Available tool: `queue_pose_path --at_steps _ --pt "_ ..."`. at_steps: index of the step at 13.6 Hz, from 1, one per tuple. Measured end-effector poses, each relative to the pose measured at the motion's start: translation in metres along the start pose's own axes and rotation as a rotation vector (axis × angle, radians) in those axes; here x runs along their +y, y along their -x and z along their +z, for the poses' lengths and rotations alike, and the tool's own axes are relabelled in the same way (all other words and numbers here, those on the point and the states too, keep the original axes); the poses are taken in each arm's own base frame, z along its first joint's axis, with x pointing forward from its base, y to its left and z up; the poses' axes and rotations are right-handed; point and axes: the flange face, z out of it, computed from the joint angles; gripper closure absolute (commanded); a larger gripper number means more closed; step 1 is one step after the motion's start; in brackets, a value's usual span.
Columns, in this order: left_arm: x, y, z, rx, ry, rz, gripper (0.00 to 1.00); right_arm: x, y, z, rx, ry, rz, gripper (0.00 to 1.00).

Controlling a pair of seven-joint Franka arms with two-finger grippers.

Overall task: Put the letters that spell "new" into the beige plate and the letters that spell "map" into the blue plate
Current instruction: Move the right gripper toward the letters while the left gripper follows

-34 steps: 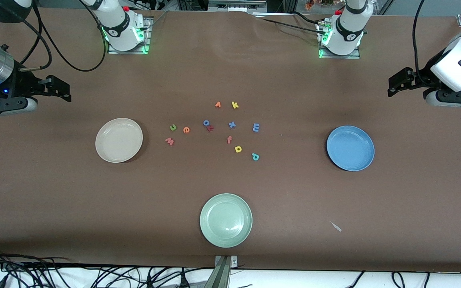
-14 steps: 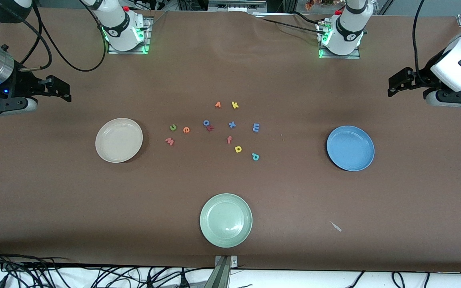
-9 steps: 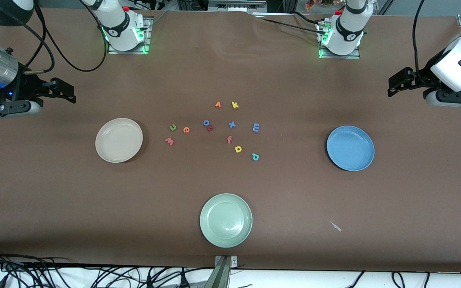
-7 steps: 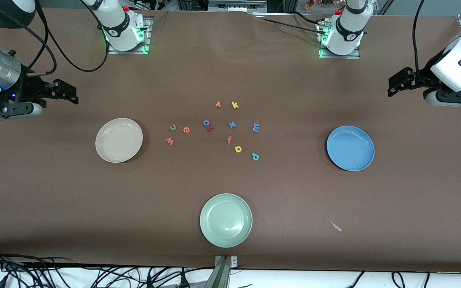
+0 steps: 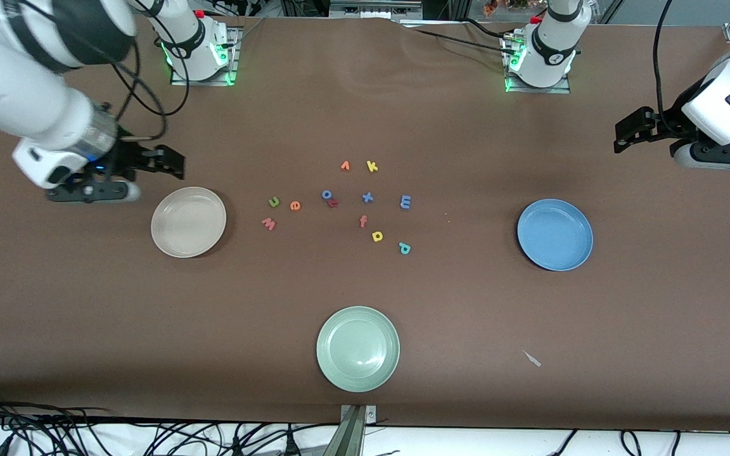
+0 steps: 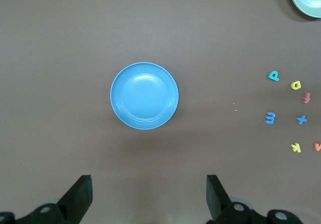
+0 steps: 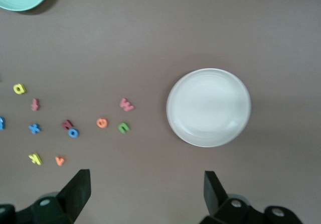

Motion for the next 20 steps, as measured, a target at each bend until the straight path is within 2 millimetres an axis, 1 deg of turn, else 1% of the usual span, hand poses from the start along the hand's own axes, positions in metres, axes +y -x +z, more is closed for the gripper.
queue_pose_path --at_steps 2,3,5,6,8,10,13,14,16,18,20 --pt "0.000 0.000 0.000 0.000 0.000 0.000 0.00 -0.038 0.007 0.028 0.016 0.001 0.022 0.00" --pt "0.000 0.000 0.000 0.000 0.000 0.000 0.00 -0.052 0.011 0.044 0.018 0.004 0.030 0.00" --pt "0.001 0.000 0.000 -0.001 0.000 0.002 0.00 -0.071 0.020 0.078 0.020 0.008 0.043 0.00" --pt "0.002 -0.001 0.002 -0.004 0.000 0.003 0.00 -0.078 0.025 0.095 0.023 0.011 0.057 0.00" --pt "0.003 -0.005 0.008 -0.015 0.000 0.005 0.00 -0.083 0.035 0.123 0.024 0.027 0.071 0.00" --pt "0.007 -0.010 0.017 -0.033 0.000 0.013 0.00 -0.083 0.042 0.145 0.033 0.031 0.074 0.00" --pt "0.023 -0.020 0.037 -0.070 -0.003 0.041 0.00 -0.075 0.054 0.184 0.055 0.024 0.104 0.00" --pt "0.029 -0.023 0.046 -0.084 -0.004 0.050 0.00 -0.077 0.061 0.197 0.064 0.022 0.116 0.00" --pt "0.042 -0.031 0.063 -0.110 -0.006 0.073 0.00 -0.084 0.077 0.221 0.080 0.033 0.136 0.00" --pt "0.059 -0.039 0.079 -0.118 -0.008 0.097 0.00 -0.098 0.090 0.242 0.093 0.060 0.148 0.00" --pt "0.067 -0.051 0.090 -0.089 -0.004 0.105 0.00 -0.106 0.092 0.263 0.111 0.082 0.162 0.00"
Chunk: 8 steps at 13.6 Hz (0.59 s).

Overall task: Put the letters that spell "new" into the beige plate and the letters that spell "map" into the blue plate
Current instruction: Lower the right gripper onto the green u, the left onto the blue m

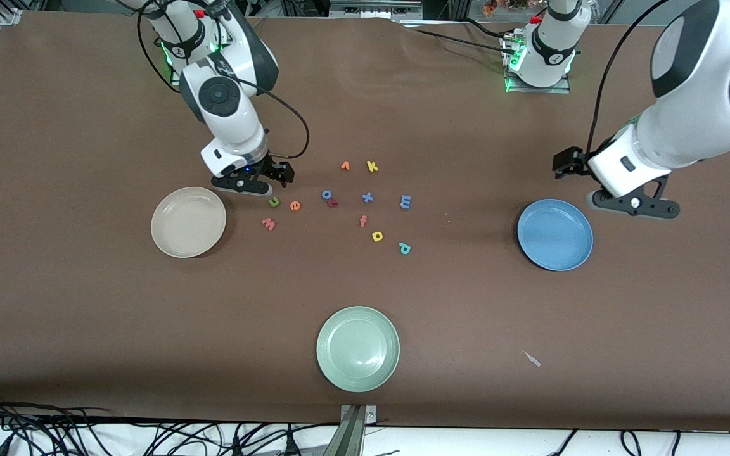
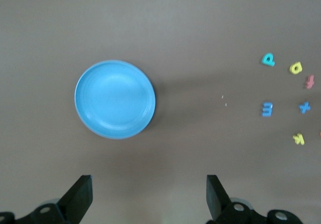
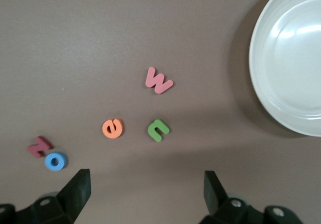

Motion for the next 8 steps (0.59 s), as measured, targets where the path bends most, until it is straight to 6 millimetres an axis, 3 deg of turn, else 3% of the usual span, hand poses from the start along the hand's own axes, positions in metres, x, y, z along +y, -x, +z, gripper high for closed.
queue_pose_path --at_steps 5,8 --pt "0.004 -0.020 0.033 -0.036 0.002 -0.004 0.00 0.000 -0.006 0.051 0.023 -0.013 0.015 0.00" --pt "0.029 -0.038 0.072 -0.058 -0.004 -0.036 0.00 0.002 -0.007 0.063 0.023 -0.012 0.019 0.00"
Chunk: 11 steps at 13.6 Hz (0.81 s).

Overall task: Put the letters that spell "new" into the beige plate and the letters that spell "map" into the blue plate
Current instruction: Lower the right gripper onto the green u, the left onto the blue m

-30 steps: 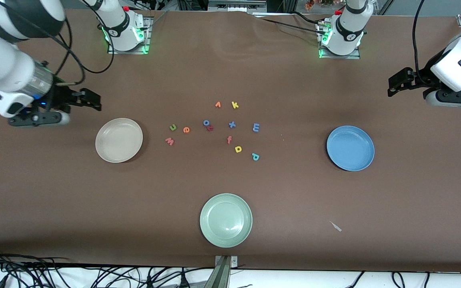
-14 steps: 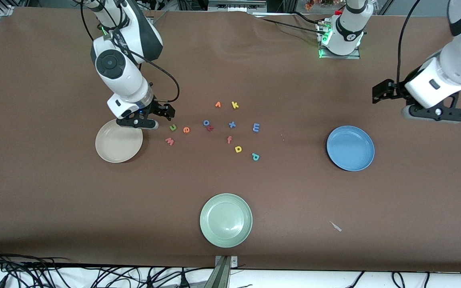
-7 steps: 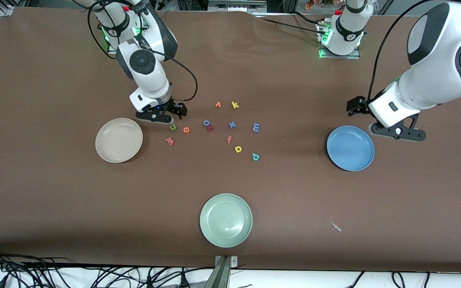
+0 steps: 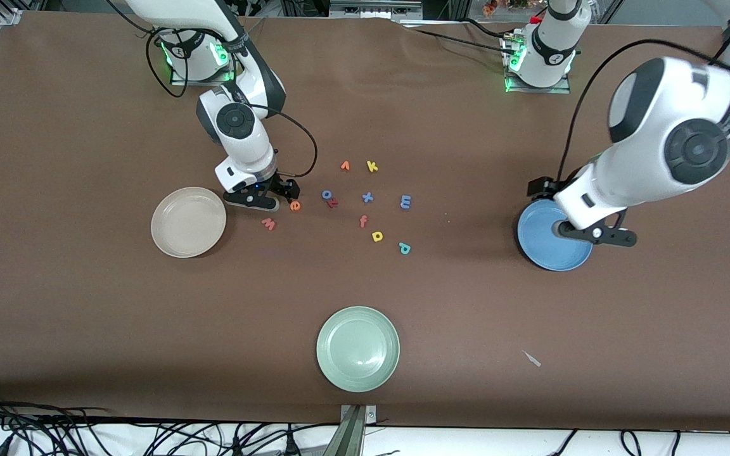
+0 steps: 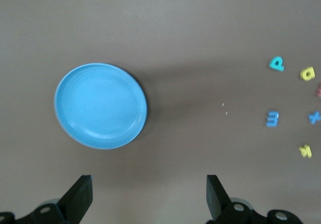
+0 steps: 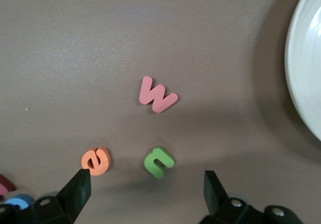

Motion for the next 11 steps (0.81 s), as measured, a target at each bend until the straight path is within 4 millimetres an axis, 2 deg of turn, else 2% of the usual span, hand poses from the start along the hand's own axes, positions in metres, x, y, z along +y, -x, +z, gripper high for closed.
queue_pose_path --at_steps 3,5,8,11 --pt "0.059 -0.023 0.065 -0.013 -0.014 -0.043 0.00 0.007 -0.006 0.003 0.001 0.005 0.015 0.01" --pt "0.093 -0.031 0.104 -0.005 -0.019 -0.034 0.00 0.013 -0.010 0.009 0.003 0.009 0.026 0.01" --pt "0.122 -0.028 0.146 0.044 -0.010 -0.058 0.00 0.015 -0.009 0.020 -0.003 0.017 0.029 0.03" --pt "0.167 -0.017 0.176 0.090 0.009 -0.117 0.00 0.016 -0.008 0.023 -0.008 0.021 0.028 0.11"
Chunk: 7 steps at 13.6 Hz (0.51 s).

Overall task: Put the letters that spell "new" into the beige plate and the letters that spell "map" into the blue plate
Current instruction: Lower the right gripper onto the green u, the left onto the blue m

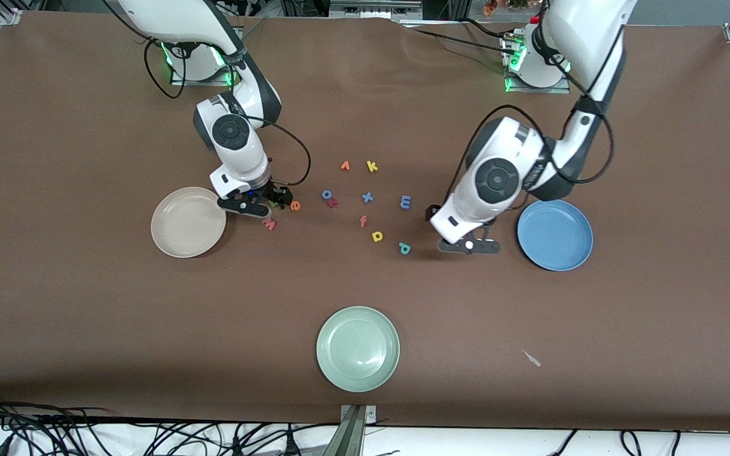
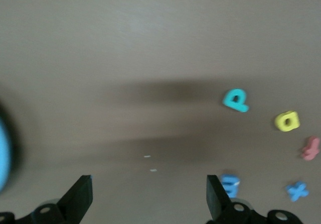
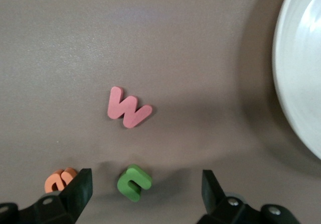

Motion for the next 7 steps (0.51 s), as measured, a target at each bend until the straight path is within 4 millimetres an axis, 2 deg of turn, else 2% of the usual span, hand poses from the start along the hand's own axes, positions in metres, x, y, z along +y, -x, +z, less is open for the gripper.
queue_pose_path --at_steps 4,6,7 --pt "0.044 0.026 0.032 -0.021 -0.020 -0.059 0.00 0.000 0.000 0.002 -0.002 0.002 0.001 0.25" --pt "0.064 0.042 0.048 -0.014 -0.020 -0.046 0.04 0.001 0.001 0.004 -0.006 0.006 0.001 0.34" --pt "0.074 0.051 0.060 0.000 -0.012 -0.033 0.09 0.001 0.001 0.006 -0.008 0.008 0.001 0.35"
